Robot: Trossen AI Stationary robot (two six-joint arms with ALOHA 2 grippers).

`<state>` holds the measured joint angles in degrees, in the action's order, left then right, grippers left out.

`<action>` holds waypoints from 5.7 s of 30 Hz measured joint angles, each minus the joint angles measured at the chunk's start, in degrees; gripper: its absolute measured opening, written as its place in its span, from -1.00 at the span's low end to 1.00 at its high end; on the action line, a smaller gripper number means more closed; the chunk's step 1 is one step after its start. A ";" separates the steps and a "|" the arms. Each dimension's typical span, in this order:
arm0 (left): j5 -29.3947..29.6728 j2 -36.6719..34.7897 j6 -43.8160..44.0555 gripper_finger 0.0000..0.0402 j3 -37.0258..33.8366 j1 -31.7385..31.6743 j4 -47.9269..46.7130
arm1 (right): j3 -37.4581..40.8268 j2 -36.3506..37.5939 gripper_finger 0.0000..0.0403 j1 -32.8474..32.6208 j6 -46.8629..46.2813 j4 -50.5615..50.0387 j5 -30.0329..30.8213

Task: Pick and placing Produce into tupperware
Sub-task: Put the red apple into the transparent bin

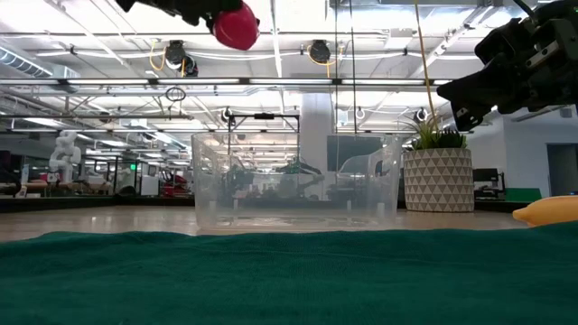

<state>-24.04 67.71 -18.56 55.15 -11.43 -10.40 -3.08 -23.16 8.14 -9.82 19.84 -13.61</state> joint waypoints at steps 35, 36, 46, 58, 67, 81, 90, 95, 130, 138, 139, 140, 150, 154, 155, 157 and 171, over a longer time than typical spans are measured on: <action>11.28 -0.23 18.62 0.26 -13.81 6.23 25.50 | -0.01 0.00 -1.00 0.00 0.00 0.02 0.00; 12.28 -0.23 18.86 0.26 -13.81 6.71 25.61 | -0.01 -0.02 -1.00 0.00 0.00 0.00 0.00; 17.14 5.12 20.33 0.26 -13.83 10.88 30.61 | 0.01 -0.01 -1.00 0.00 0.00 0.02 0.00; 17.05 9.91 21.96 0.26 -13.85 11.55 34.86 | 0.00 -0.02 -1.00 0.00 0.00 0.01 -0.02; 19.54 9.94 25.08 0.26 -12.35 10.99 35.57 | 0.00 0.00 -1.00 0.00 0.00 0.02 -0.01; 18.02 13.90 26.81 0.26 -5.86 10.77 24.29 | 0.00 -0.02 -1.00 0.00 0.00 0.01 0.00; 14.98 20.17 25.93 0.26 4.48 9.84 10.14 | 0.00 0.00 -1.00 0.00 0.00 0.02 0.00; 13.81 20.84 23.96 0.26 8.17 9.05 4.14 | 0.00 -0.02 -1.00 0.00 0.00 0.02 -0.02; 12.53 20.82 24.00 0.26 15.28 7.45 -15.59 | -0.01 -0.02 -1.00 0.00 0.00 1.18 0.00; 14.66 24.40 23.09 0.26 15.24 8.36 -14.28 | 0.01 0.00 -1.00 0.00 0.00 1.35 0.00; 14.57 25.34 22.59 0.26 15.26 8.46 -13.43 | 0.01 -0.01 -1.00 0.00 0.00 1.33 0.00; 14.44 26.27 22.14 0.26 15.26 8.49 -13.43 | 0.01 -0.02 -1.00 0.00 0.00 1.35 0.00; 13.10 28.53 21.63 0.26 15.24 9.26 -13.36 | 0.01 -0.02 -1.00 0.00 0.00 1.20 0.00; 13.19 29.59 21.26 0.26 15.24 10.43 -13.50 | 0.00 -0.02 -1.00 0.00 0.00 1.14 0.02; 13.40 30.04 21.26 0.26 15.24 10.69 -13.31 | 0.01 -0.02 -1.00 0.00 0.00 1.14 0.00; 13.50 31.14 21.54 0.26 15.24 11.04 -13.06 | 0.01 -0.02 -1.00 0.00 0.00 1.14 0.00; 8.99 34.20 22.62 0.26 15.24 11.21 -11.86 | -0.01 0.00 -1.00 0.00 0.00 1.13 0.00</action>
<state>-15.05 101.91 4.06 70.39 -0.23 -22.26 -3.09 -23.16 8.14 -9.82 20.96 -13.61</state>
